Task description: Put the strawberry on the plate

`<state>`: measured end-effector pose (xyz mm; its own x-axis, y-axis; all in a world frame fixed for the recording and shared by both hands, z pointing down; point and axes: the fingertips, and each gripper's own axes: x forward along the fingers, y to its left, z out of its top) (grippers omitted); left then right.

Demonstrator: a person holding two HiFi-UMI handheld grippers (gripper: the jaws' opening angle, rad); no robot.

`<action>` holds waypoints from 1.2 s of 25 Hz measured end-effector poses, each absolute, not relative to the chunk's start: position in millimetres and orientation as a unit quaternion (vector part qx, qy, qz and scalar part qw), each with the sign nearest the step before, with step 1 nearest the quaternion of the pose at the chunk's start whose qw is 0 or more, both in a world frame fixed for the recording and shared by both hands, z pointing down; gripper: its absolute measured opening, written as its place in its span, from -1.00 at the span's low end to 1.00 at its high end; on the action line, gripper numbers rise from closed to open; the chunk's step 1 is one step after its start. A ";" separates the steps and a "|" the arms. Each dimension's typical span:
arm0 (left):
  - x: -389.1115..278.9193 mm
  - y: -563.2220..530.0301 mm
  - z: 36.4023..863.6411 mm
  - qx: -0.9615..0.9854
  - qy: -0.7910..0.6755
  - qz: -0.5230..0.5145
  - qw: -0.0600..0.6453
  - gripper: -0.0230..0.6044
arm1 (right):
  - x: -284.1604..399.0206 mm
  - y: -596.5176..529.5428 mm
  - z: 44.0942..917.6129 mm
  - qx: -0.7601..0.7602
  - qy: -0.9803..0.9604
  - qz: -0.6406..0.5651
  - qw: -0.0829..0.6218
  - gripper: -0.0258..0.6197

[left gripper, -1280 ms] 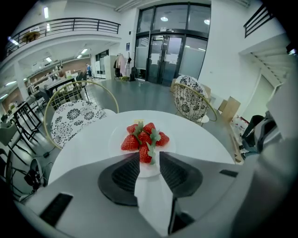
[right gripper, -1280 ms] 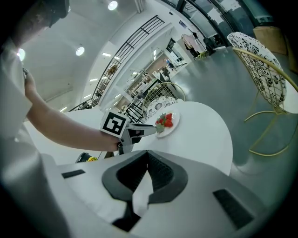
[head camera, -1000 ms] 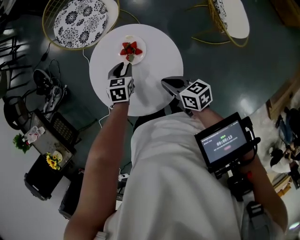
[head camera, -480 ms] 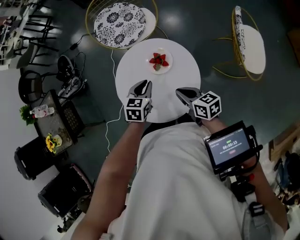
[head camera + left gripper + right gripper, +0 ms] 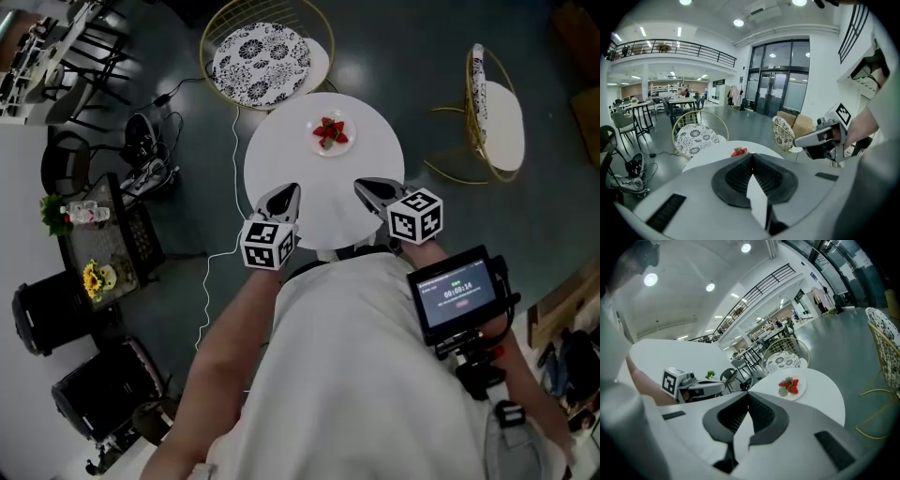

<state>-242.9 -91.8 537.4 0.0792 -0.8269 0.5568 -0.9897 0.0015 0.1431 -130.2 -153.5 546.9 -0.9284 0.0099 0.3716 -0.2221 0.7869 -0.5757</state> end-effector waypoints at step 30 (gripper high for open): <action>-207.1 -9.5 499.2 0.739 -0.619 0.106 0.244 -0.90 | -94.4 -78.7 473.9 0.094 -0.948 0.278 0.123 -0.90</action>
